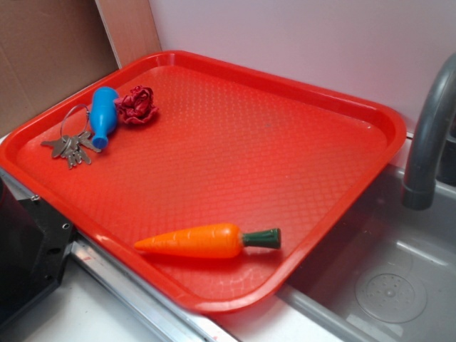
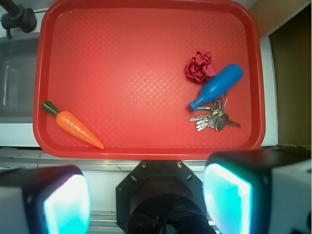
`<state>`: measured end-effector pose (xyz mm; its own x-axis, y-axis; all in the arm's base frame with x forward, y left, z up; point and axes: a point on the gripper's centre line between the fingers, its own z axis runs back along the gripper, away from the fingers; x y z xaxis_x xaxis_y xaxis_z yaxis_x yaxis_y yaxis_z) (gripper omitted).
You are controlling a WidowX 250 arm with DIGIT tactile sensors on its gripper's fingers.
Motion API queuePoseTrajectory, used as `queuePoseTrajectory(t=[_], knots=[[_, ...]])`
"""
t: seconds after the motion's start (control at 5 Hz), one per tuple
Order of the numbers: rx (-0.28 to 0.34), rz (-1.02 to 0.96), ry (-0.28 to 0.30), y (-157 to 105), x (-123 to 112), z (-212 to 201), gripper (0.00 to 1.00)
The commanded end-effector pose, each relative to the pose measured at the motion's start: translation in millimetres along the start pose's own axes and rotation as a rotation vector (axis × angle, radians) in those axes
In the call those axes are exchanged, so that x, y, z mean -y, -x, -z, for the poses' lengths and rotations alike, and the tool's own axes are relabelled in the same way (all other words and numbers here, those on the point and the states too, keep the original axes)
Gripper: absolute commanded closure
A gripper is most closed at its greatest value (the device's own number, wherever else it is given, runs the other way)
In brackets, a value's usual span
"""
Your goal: Grab the silver keys.
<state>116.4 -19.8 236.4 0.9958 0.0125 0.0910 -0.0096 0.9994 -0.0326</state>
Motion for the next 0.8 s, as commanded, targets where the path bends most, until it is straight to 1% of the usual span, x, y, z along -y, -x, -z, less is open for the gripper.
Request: queuePoseTrajectory(t=[0.0, 0.2, 0.4, 0.6], knots=[[0.000, 0.000, 0.000, 0.0, 0.0, 0.0, 0.00], [0.008, -0.015, -0.033, -1.0, -16.5, 20.2, 0.00], [-0.161, -0.093, -0.129, -5.5, -36.4, 37.3, 0.00], [-0.126, -0.113, -0.124, -7.1, -63.5, 52.9, 0.00]])
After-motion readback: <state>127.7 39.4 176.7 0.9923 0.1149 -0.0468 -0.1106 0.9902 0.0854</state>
